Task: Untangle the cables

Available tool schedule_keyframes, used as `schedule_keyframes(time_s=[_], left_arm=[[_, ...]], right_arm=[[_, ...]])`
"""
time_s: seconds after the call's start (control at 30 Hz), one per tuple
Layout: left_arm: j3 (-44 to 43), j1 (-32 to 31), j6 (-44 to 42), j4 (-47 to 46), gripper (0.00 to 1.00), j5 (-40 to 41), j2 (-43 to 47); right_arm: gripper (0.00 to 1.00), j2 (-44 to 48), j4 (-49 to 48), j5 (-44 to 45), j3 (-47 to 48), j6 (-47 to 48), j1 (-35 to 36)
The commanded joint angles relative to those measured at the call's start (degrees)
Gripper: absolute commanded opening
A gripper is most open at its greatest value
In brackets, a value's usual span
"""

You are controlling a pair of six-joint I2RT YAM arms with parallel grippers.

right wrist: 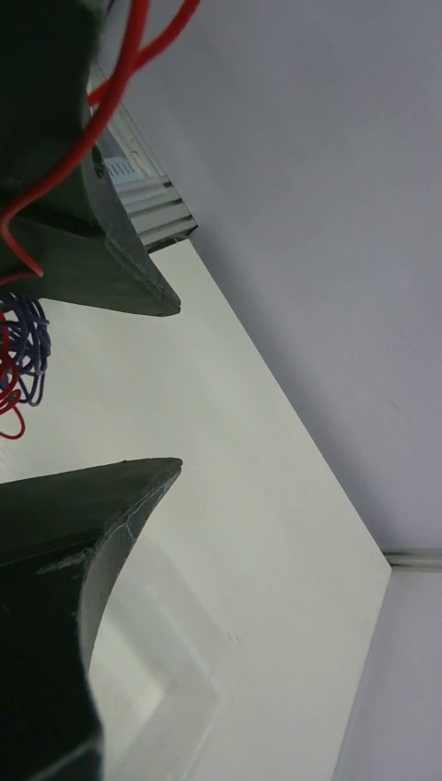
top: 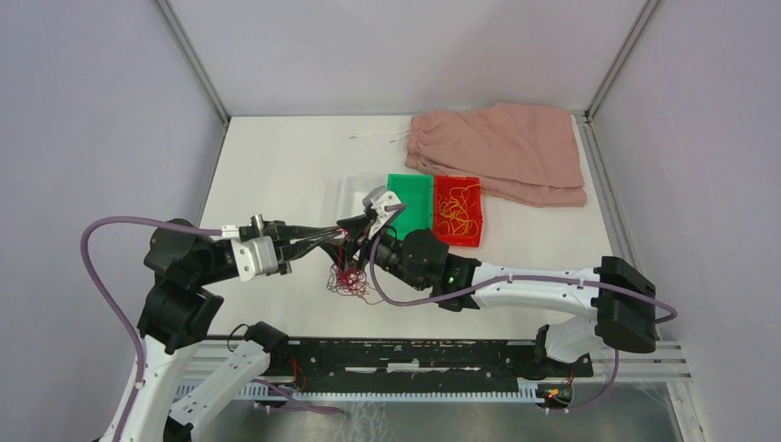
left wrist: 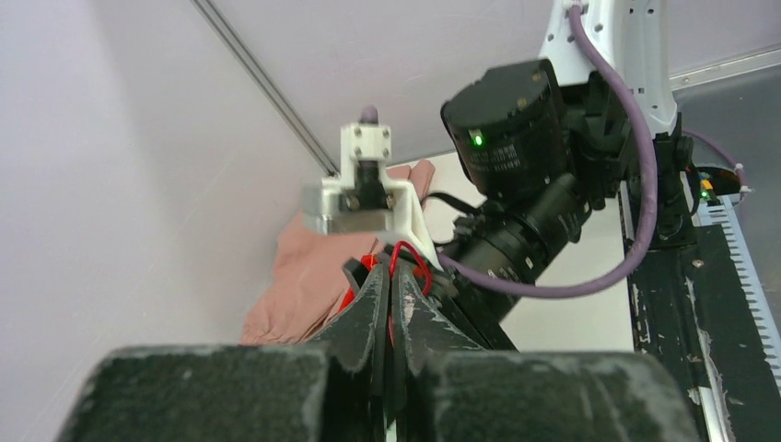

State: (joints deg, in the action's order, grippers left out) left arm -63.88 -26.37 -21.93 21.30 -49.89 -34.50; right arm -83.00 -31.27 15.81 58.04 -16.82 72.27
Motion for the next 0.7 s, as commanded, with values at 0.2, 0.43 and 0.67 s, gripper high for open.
schedule_keyframes(time_s=[0.2, 0.43, 0.67], left_arm=[[-6.5, 0.0, 1.4, -2.8, 0.03, -1.7, -2.2], [-8.7, 0.0, 1.3, -5.5, 0.03, 0.5, -3.2], [-11.2, -0.1, -1.2, -10.3, 0.03, 7.1, -3.9]], right_arm=[[0.63, -3.5, -6.0, 3.1, -4.9, -3.8, 0.9], [0.62, -5.0, -6.8, 7.2, -9.4, -3.2, 0.8], [0.62, -5.5, -8.5, 11.4, -14.3, -2.9, 0.8]])
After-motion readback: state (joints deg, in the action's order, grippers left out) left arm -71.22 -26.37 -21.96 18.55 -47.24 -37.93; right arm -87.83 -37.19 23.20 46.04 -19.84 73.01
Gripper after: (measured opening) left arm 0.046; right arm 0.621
